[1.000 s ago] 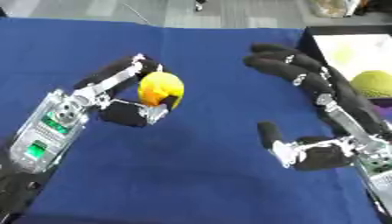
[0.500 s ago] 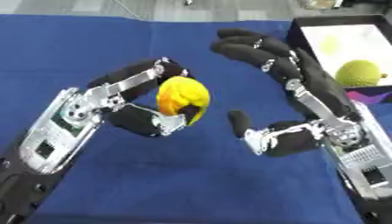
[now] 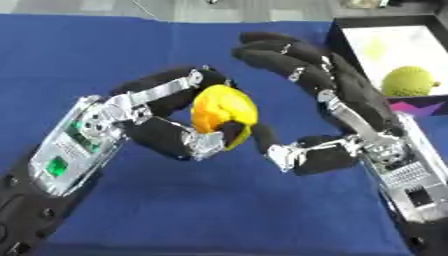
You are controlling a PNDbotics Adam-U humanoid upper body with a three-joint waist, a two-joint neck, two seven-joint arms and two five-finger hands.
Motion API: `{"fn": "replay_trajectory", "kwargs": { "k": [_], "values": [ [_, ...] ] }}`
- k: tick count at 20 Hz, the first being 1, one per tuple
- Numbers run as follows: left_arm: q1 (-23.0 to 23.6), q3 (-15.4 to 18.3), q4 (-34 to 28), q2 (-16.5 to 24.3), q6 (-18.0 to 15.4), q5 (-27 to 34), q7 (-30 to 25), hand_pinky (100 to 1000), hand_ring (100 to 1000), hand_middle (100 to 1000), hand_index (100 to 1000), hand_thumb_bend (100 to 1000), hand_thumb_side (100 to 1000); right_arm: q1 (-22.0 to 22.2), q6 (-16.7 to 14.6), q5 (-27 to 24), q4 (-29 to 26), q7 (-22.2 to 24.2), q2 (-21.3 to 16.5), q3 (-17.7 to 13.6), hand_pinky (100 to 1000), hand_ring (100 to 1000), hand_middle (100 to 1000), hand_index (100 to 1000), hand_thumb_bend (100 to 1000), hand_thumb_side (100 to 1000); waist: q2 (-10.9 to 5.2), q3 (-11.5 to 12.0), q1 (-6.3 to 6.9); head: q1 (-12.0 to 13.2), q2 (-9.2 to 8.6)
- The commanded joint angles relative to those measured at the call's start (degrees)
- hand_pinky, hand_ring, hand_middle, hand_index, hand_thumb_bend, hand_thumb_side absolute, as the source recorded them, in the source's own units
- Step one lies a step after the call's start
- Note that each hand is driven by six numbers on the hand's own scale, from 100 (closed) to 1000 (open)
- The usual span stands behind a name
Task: Pick up the objects with one hand, pass them to the other hand, and then place them into the box on the other side of the table.
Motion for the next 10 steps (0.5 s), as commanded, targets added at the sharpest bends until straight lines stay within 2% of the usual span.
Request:
{"fn": "replay_trajectory", "kwargs": {
  "k": [1, 7, 10],
  "values": [
    [-1.7, 0.18, -1.96, -0.35, 0.99, 3.09, 0.13, 526, 358, 374, 658, 100, 365, -0.66, -0.44, 0.86, -1.17, -0.33, -0.67, 0.16, 930, 943, 872, 976, 100, 302, -1.1, 0.03, -0.11, 0.02, 0.05],
    [-2.46, 1.52, -2.92, -0.38, 2.47, 8.65, 1.56, 526, 360, 376, 658, 100, 377, -0.15, -1.48, 2.33, -1.17, -1.25, -0.98, 0.31, 931, 939, 874, 981, 100, 206, -0.93, -0.04, -0.16, 0.2, -0.09],
    [-2.52, 2.17, -2.83, -0.19, 3.12, 11.49, 2.66, 526, 362, 377, 659, 100, 393, 0.01, -1.99, 3.31, -1.17, -1.93, -1.1, 0.24, 931, 936, 878, 987, 100, 120, -0.86, -0.05, -0.08, 0.28, -0.21]
  ]
}}
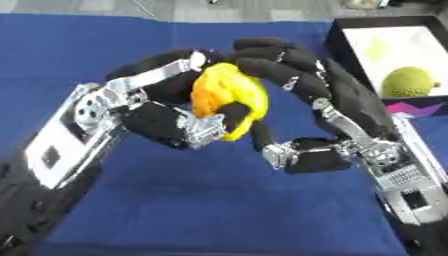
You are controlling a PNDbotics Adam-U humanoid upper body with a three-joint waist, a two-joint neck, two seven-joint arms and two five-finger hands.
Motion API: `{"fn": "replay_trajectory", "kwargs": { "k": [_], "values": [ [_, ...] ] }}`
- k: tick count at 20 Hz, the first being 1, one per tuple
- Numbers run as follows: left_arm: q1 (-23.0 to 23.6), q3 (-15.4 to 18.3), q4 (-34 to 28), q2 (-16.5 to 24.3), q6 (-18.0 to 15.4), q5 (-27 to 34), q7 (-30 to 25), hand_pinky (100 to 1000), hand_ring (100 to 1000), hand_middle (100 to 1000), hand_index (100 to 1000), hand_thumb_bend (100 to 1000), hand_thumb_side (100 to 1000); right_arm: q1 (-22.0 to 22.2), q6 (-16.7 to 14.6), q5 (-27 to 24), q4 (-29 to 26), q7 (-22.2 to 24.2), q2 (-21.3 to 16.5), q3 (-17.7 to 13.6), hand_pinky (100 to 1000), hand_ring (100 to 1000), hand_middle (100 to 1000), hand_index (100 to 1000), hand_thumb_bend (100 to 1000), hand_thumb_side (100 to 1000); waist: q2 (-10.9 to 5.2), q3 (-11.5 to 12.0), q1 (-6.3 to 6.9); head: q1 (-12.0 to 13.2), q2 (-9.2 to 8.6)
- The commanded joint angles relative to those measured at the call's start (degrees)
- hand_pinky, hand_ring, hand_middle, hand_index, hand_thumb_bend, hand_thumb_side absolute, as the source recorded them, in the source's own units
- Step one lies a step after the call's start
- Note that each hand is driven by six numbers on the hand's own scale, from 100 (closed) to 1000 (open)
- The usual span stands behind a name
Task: Pick up the objects with one hand, pass them to the other hand, and then place them into the box on the other side of the table.
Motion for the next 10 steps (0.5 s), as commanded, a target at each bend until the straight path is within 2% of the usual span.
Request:
{"fn": "replay_trajectory", "kwargs": {
  "k": [1, 10],
  "values": [
    [-1.11, 1.37, -1.14, -0.14, 0.6, 3.2, 1.23, 526, 362, 378, 659, 100, 394, -0.33, -0.62, 1.34, -1.05, -0.74, -1.12, -0.36, 931, 935, 879, 988, 100, 105, -0.85, -0.05, 0.05, 0.15, -0.22],
    [-0.93, 2.76, 1.19, 0.06, 0.52, 5.65, 3.28, 526, 366, 380, 660, 100, 413, 0.41, -2.08, 4.14, -1.05, -2.39, -1.42, -0.32, 933, 938, 891, 999, 100, 100, -0.72, -0.28, 0.16, 0.32, -0.46]
  ]
}}
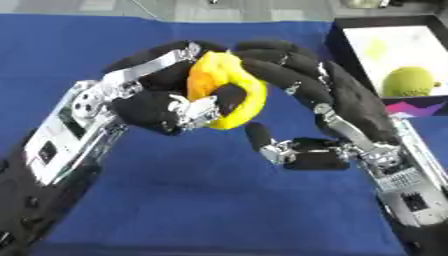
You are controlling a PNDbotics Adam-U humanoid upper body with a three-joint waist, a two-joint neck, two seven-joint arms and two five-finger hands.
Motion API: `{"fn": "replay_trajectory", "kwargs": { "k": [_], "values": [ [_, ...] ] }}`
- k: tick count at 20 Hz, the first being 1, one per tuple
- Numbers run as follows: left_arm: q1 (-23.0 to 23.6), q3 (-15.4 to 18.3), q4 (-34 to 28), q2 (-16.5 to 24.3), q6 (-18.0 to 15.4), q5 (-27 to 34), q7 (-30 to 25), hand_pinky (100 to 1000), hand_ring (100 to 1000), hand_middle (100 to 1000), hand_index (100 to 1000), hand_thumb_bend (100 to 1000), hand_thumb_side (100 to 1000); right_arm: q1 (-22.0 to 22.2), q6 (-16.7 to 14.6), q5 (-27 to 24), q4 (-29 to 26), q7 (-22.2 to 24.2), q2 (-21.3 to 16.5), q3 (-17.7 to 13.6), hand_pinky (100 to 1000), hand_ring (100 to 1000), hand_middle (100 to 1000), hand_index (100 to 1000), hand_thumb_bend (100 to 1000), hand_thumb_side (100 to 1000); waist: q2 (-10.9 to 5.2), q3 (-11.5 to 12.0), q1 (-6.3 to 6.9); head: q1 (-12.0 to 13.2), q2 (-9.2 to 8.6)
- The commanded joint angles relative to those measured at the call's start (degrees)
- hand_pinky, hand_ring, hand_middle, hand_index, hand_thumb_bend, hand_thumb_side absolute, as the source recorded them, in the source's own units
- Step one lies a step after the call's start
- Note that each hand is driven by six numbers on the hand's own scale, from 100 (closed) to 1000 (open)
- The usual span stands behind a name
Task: Pick up the objects with one hand, pass them to the other hand, and then place them into the box on the other side of the table.
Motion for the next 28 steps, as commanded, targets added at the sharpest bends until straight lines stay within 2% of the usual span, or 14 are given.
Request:
{"fn": "replay_trajectory", "kwargs": {
  "k": [1, 22, 28],
  "values": [
    [-0.97, 2.21, 0.47, 0.04, -0.55, 1.04, 1.01, 526, 366, 380, 660, 100, 414, -0.3, -0.42, 1.1, -1.04, -0.3, -1.41, -0.3, 932, 938, 892, 1000, 100, 100, -0.73, -0.11, 0.08, 0.09, -0.45],
    [-1.94, -1.81, -0.03, -1.49, 1.0, 0.5, -3.63, 530, 365, 377, 661, 100, 403, -2.78, 0.88, 3.66, -1.04, -1.6, -0.56, -0.4, 930, 933, 914, 1000, 100, 100, -0.74, -0.37, 0.24, -1.19, 0.09],
    [-2.18, -2.99, -0.22, -1.68, 1.9, 0.17, -4.13, 532, 367, 378, 665, 100, 407, -3.34, 1.3, 3.73, -1.04, -2.85, -0.39, -0.27, 902, 895, 854, 993, 100, 100, -0.75, -0.4, 0.2, -1.29, 0.15]
  ]
}}
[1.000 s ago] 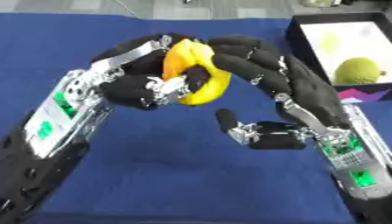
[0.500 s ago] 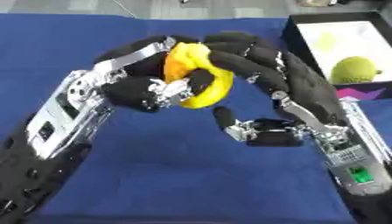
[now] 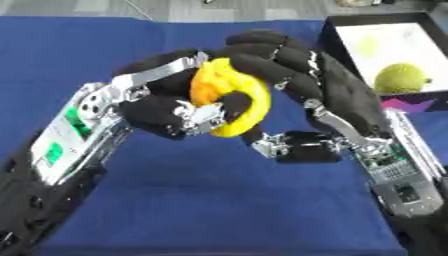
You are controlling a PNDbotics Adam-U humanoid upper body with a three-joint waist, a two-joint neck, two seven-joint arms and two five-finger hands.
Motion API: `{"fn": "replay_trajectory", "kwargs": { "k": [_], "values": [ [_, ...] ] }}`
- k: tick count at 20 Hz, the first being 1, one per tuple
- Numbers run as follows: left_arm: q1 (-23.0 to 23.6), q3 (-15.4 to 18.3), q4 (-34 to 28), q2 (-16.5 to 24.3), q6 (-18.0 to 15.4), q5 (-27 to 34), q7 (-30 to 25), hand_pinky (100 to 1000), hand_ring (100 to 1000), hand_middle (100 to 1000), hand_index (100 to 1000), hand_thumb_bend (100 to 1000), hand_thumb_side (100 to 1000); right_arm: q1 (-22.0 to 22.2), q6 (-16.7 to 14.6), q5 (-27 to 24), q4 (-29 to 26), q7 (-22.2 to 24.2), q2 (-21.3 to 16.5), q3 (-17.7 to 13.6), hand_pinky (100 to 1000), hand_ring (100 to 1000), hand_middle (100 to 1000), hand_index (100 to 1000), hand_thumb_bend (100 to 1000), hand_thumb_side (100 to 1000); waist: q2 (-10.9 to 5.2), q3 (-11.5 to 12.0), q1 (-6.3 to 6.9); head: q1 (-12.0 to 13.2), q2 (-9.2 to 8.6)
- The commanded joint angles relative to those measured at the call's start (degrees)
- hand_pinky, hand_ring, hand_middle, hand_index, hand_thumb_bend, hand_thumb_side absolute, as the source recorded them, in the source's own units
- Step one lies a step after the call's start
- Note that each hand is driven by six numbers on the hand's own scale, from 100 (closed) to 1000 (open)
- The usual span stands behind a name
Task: Pick up the objects with one hand, pass them to the other hand, and then place them into the box on the other side of the table.
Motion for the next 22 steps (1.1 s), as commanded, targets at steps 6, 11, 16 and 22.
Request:
{"fn": "replay_trajectory", "kwargs": {
  "k": [6, 11, 16, 22],
  "values": [
    [-1.43, -1.85, -0.7, -0.81, 1.07, -0.7, -0.85, 540, 376, 388, 675, 100, 413, -1.39, 0.38, -0.07, -1.05, -3.29, -0.41, 0.12, 872, 858, 745, 882, 100, 100, -0.8, -0.09, -0.05, -0.23, 0.18],
    [-1.66, -2.06, -0.03, -1.07, 0.96, -1.43, -1.06, 553, 392, 407, 693, 100, 427, -1.01, -0.01, -2.49, -1.05, -3.52, -0.41, 0.79, 867, 850, 700, 707, 100, 100, -0.79, -0.09, -0.14, -0.19, 0.11],
    [-1.54, -2.33, 0.13, -1.27, 0.8, -2.37, -1.92, 582, 421, 440, 720, 100, 501, -0.91, 0.45, -7.81, -1.05, -4.03, -0.32, 0.53, 838, 803, 566, 532, 100, 100, -0.78, -0.09, -0.09, -0.24, 0.1],
    [-1.62, -2.35, 0.51, -1.42, 0.21, -4.68, -1.74, 685, 549, 568, 823, 100, 993, -1.2, 1.7, -12.27, -1.05, -7.81, -0.51, -0.06, 814, 769, 524, 313, 100, 199, -0.81, -0.17, 0.03, -0.36, 0.0]
  ]
}}
